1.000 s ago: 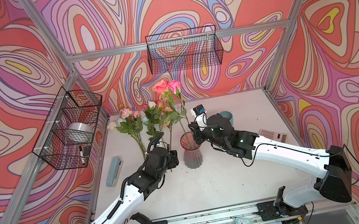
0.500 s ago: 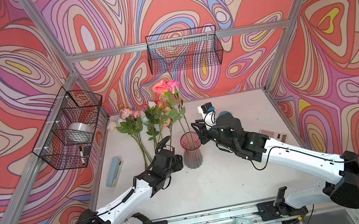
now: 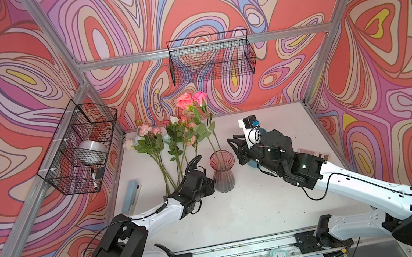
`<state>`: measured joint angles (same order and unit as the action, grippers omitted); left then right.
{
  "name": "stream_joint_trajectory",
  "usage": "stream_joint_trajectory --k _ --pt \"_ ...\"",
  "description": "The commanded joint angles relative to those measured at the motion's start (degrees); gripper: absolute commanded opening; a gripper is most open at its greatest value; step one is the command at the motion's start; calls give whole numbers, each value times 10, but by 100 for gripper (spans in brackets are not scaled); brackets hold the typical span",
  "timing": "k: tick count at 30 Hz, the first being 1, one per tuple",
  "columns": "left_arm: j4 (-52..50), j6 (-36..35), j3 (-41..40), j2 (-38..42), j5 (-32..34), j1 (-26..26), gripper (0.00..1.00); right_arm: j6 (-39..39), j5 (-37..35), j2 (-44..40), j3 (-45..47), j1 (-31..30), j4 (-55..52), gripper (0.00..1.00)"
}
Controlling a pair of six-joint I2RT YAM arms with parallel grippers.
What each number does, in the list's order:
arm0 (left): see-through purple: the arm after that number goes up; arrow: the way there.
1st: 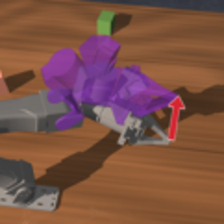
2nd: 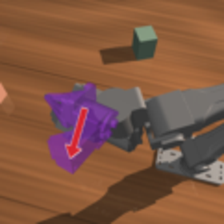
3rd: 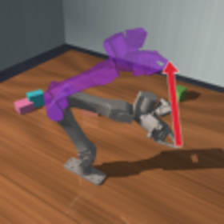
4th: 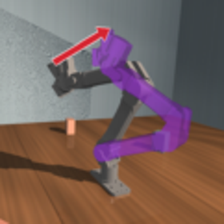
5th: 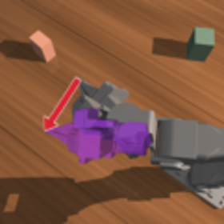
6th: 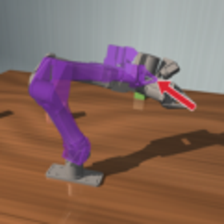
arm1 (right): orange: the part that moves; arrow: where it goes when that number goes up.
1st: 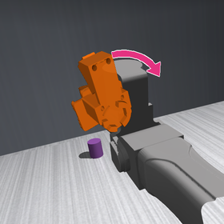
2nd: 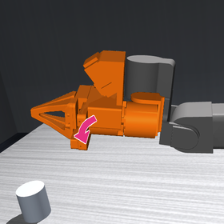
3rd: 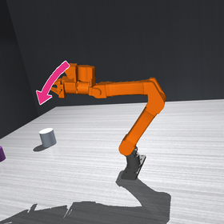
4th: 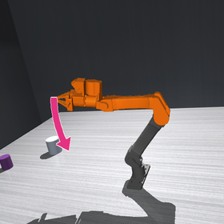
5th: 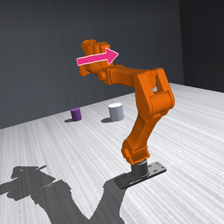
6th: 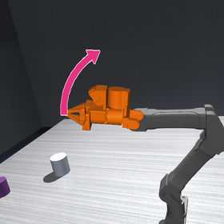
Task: Arrange flowers in a vase
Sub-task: Move the vase to the center of the table.
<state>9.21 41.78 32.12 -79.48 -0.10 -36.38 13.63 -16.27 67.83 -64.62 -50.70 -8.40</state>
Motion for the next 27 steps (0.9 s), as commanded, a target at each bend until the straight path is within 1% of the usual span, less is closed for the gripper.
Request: stream_joint_trajectory --k 1,9,12,15,18,22,24,27 --pt "32 -3 28 -19 -18 -1 49 2 -19 -16 9 1 -18 29" --pt "42 -10 71 -62 -26 -13 50 -4 -40 -35 13 1 -37 30" --pt "15 -11 81 -55 -5 -13 51 -6 -49 -46 19 1 -42 32" --pt "-20 -16 82 -32 19 -10 52 -9 -55 -56 23 1 -48 33" --pt "-79 -20 82 9 50 4 56 -10 -58 -66 29 2 -52 33" --pt "-172 -25 94 81 79 37 60 -11 -61 -82 34 1 -58 35" --pt "-228 -31 111 113 95 58 61 -11 -62 -90 38 1 -60 35" --pt "-310 -40 145 141 97 107 59 -7 -65 -103 49 1 -59 36"
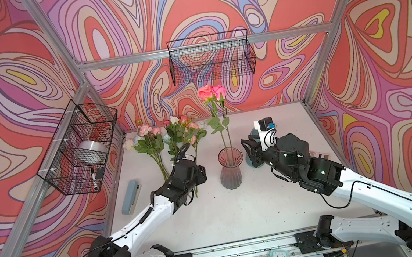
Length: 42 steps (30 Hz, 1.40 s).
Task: Arrange flowers in a vase
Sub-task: Move the vase to the center of the table, then pick up the flower from the flowers.
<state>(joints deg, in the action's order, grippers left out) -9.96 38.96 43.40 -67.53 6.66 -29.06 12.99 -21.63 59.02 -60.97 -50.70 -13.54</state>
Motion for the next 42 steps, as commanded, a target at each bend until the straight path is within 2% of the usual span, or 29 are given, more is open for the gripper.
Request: stream_joint_trajectory --k 1,4,8,13,16,20,28,31,38,42 --pt "-140 -15 46 21 22 55 58 1 -11 -20 19 2 -5 37" --pt "-185 -29 86 0 -16 119 54 7 -8 -24 27 1 -3 37" --pt "-258 -78 186 -98 -41 171 48 20 -4 -11 27 1 -9 36" --pt "-330 -136 300 -223 -81 178 41 36 -19 10 21 2 -13 35" --pt "-357 -178 339 -291 -61 178 41 38 -25 25 12 2 -20 35" --pt "-366 -207 357 -348 -41 177 37 38 -13 40 -2 2 -31 35" --pt "-352 -242 374 -406 -66 175 33 56 -18 39 -1 2 -48 35" --pt "-359 -245 384 -430 -70 175 26 59 -20 29 3 2 -55 35" --pt "-357 -239 376 -445 -67 175 18 46 -29 16 -1 2 -65 36" --pt "-358 -236 377 -442 -67 175 7 42 -31 13 1 2 -60 36"
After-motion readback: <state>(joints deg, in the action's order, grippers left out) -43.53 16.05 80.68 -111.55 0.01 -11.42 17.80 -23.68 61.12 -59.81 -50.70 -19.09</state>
